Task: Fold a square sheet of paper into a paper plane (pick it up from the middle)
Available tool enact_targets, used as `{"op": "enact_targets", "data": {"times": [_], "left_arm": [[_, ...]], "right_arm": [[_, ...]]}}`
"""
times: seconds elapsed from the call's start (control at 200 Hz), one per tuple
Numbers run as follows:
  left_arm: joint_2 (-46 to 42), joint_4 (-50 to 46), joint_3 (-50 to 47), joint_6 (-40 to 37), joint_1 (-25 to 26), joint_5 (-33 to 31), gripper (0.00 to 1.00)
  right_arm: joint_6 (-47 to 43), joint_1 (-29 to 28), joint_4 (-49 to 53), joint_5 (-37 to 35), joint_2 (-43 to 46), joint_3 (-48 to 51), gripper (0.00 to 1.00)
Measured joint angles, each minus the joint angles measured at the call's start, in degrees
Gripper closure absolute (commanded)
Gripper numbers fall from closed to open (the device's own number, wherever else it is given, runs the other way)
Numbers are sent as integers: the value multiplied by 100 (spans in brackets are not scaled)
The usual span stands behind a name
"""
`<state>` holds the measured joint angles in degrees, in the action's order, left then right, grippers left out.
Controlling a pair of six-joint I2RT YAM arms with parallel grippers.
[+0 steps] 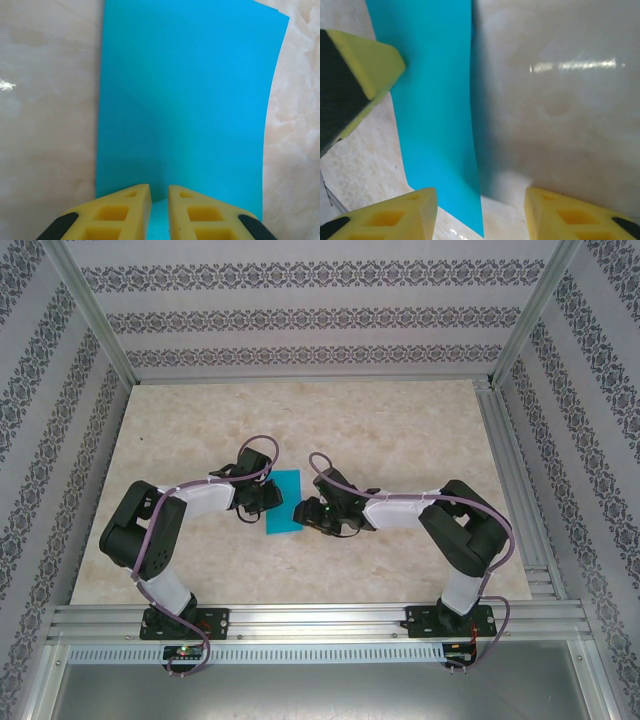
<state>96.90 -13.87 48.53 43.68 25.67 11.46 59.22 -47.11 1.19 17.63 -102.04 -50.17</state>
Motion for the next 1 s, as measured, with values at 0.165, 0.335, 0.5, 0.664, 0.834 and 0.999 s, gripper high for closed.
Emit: {"op": "enact_targets", "data": {"times": [0.165, 0.335, 0.5, 0.664, 0.834, 0.999], "left_arm": [[0, 0, 0, 0, 0, 2, 81], [-4, 2, -2, 0, 0, 0, 80], [-4, 11, -7, 0, 0, 2, 81], [-39, 44, -24, -7, 0, 50, 75], [-70, 66, -26, -122, 0, 372, 70], [-48, 98, 81, -280, 0, 647, 70]], "right_arm": [[103, -15, -74, 59, -92, -17, 65], [142, -15, -219, 160, -164, -39, 77], [142, -15, -319, 212, -170, -44, 89], [129, -13, -332, 205, -168, -44, 100], [50, 2, -149, 164, -52, 15, 100], [-66, 39, 142, 107, 302, 295, 100]]}}
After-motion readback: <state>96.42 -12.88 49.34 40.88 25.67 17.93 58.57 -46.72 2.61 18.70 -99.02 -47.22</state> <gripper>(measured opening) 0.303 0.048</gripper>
